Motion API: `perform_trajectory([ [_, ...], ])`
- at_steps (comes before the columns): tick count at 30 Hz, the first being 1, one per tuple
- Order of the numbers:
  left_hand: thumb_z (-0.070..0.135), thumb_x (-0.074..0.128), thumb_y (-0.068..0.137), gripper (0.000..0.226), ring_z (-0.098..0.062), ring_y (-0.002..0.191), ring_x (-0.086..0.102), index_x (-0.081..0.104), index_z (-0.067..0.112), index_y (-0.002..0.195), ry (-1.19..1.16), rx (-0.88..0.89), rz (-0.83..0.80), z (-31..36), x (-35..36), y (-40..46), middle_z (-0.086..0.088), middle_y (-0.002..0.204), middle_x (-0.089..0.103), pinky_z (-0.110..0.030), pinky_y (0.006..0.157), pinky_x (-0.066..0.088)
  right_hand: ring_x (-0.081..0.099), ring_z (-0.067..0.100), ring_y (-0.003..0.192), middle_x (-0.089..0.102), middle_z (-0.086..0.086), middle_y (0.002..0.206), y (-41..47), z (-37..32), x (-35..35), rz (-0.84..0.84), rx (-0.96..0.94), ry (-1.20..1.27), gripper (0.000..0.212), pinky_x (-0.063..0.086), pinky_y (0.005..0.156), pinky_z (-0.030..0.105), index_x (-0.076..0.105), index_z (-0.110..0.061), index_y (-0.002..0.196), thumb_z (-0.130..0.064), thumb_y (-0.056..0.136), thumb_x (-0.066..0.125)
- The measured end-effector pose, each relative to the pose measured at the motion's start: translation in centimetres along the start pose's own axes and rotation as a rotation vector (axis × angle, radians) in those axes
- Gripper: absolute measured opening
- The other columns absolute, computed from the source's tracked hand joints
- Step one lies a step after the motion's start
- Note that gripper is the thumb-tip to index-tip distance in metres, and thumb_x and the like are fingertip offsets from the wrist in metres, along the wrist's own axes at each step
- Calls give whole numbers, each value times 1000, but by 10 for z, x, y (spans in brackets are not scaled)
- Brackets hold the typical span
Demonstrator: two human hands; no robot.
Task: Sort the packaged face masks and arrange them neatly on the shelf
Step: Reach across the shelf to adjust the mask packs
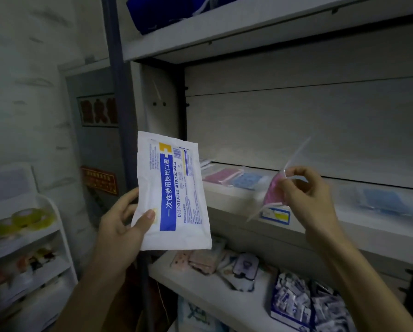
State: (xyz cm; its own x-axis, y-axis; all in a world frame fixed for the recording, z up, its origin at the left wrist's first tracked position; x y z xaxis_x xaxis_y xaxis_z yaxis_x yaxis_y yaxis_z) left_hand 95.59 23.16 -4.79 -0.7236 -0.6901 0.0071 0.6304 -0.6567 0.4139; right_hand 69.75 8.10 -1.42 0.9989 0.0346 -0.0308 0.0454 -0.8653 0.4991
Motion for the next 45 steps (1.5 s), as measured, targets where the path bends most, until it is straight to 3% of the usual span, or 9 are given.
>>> perform_trajectory([
  [3, 8, 63, 88, 41, -13, 81, 72, 56, 29, 122, -53, -23, -30, -14, -9, 34, 9, 93, 73, -34, 65, 55, 66, 31, 74, 67, 12, 77, 6, -2, 20, 43, -5, -36, 5, 56, 72, 48, 60, -16, 90, -11, 91, 59],
  [8, 8, 62, 88, 36, -8, 80, 71, 57, 36, 111, -82, -47, -95, -36, -9, 85, 17, 88, 72, -30, 63, 54, 62, 5, 57, 65, -3, 66, 29, 6, 47, 99, 27, -44, 5, 54, 59, 30, 59, -12, 93, -9, 91, 56],
  [12, 8, 61, 90, 34, -2, 78, 70, 58, 40, 102, -62, -22, -132, -51, -3, 129, 22, 85, 71, -26, 62, 53, 60, 14, 65, 66, 4, 71, 53, 20, 73, 137, 27, -58, 7, 50, 58, 33, 59, -13, 90, -7, 90, 55],
  [16, 9, 61, 90, 32, 1, 78, 69, 57, 38, 103, -35, 1, -144, -65, 8, 175, 24, 83, 70, -17, 52, 53, 63, 9, 63, 67, 6, 75, 80, 39, 96, 142, 63, -32, 6, 52, 53, 23, 59, -15, 93, -10, 91, 56],
  [25, 15, 64, 88, 30, -9, 84, 66, 55, 26, 115, -16, -26, -72, -85, 33, 266, 13, 96, 65, -27, 59, 52, 65, 18, 70, 65, 6, 76, 138, 61, 137, 143, 127, -19, 10, 56, 74, 40, 58, -15, 94, -6, 92, 55],
  [30, 14, 63, 90, 29, -12, 82, 67, 56, 25, 117, -41, -80, -117, -98, 51, 307, 5, 100, 67, -27, 59, 52, 64, 8, 61, 66, 3, 72, 154, 72, 149, 177, 129, -72, 7, 55, 66, 30, 59, -12, 96, -8, 92, 56],
  [37, 11, 59, 93, 28, -8, 75, 61, 55, 20, 119, -36, -127, -184, -122, 71, 358, 5, 95, 61, -22, 55, 46, 66, 19, 71, 67, 3, 75, 169, 78, 166, 294, 177, -57, 11, 56, 77, 43, 59, -16, 89, -5, 91, 56],
  [42, 7, 58, 93, 35, -15, 78, 60, 54, 17, 126, 64, -142, -235, -137, 76, 388, -5, 108, 61, -30, 74, 50, 69, 17, 63, 70, 1, 66, 175, 79, 183, 357, 168, -77, 9, 55, 67, 37, 60, -14, 90, -5, 91, 57],
  [45, 10, 57, 94, 34, -13, 76, 58, 53, 19, 126, 183, -101, -298, -145, 78, 400, -4, 106, 62, -27, 69, 46, 68, 27, 69, 70, 5, 70, 177, 81, 196, 399, 172, -84, 10, 56, 71, 49, 61, -14, 88, -4, 90, 57],
])
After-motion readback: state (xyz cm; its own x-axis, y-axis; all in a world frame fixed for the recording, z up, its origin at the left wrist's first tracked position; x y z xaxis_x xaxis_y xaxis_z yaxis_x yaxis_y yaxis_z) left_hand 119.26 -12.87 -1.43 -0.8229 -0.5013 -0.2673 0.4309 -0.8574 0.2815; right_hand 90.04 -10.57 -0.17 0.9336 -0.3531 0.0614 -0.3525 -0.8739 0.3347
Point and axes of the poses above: each hand's wrist, its own y-axis towards the middle knuckle, its own x-axis out of the palm, z = x × y, the point moved 3 cm from there along y, towards the middle knuckle
